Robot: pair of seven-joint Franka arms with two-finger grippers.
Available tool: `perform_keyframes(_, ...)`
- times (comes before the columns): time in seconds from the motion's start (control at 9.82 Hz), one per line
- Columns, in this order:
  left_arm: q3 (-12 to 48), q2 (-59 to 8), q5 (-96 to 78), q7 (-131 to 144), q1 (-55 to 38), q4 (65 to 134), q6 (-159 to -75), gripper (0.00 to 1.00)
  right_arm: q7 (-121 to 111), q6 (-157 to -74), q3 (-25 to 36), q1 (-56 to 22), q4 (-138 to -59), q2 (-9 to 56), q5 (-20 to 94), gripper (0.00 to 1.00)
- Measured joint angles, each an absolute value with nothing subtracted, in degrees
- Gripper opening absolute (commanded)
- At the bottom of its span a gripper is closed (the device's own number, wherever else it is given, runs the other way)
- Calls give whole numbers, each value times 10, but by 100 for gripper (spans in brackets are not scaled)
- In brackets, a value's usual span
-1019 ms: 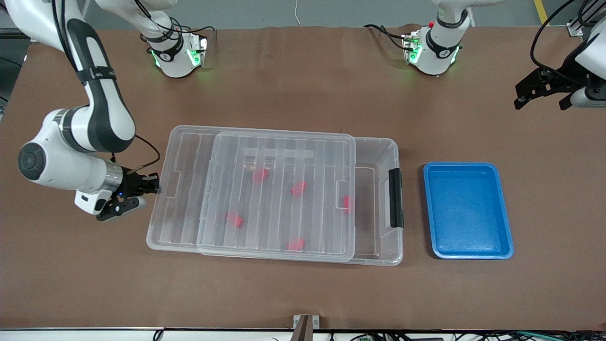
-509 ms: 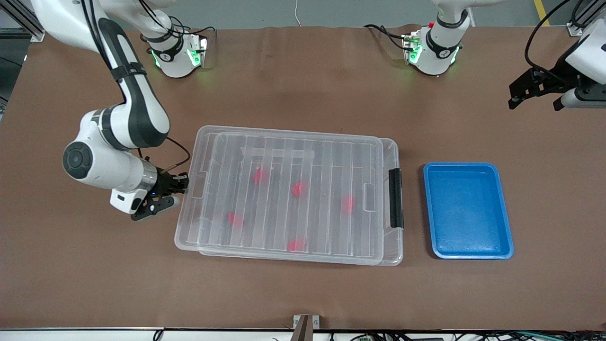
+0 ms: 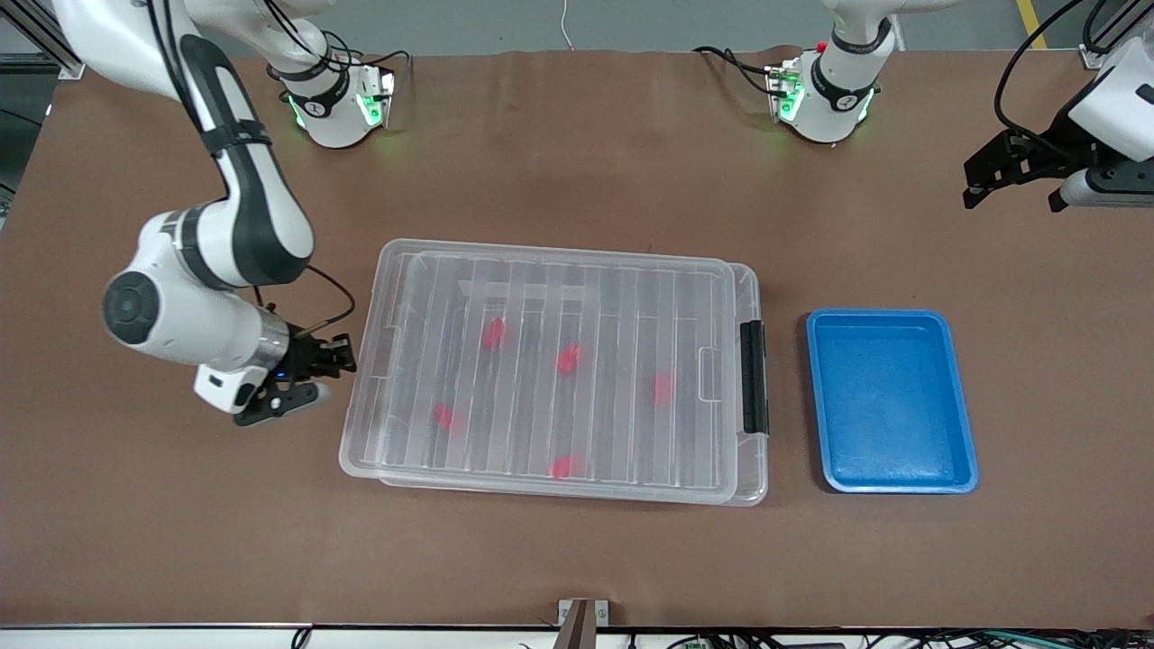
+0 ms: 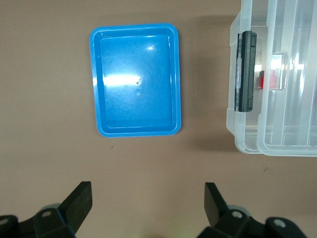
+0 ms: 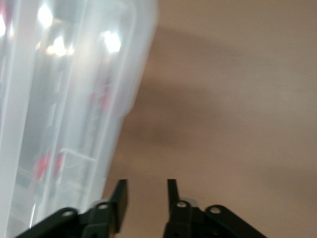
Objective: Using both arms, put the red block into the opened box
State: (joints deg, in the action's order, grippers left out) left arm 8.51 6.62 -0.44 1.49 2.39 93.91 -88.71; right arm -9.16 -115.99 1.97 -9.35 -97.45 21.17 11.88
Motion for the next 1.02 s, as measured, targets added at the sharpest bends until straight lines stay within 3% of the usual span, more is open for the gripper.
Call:
perform_keyframes(0.31, 86, 65, -4, 15, 24, 935, -887, 100, 26, -1035, 20, -39, -910, 131, 10, 100)
perform_keyframes(0.81, 86, 63, -4, 15, 24, 933, -887, 100, 27, -860, 21, 24, -892, -30, 2, 100)
perform_keyframes(1.02, 87, 63, -4, 15, 24, 932, -887, 100, 26, -847, 22, 27, -897, -51, 2, 100)
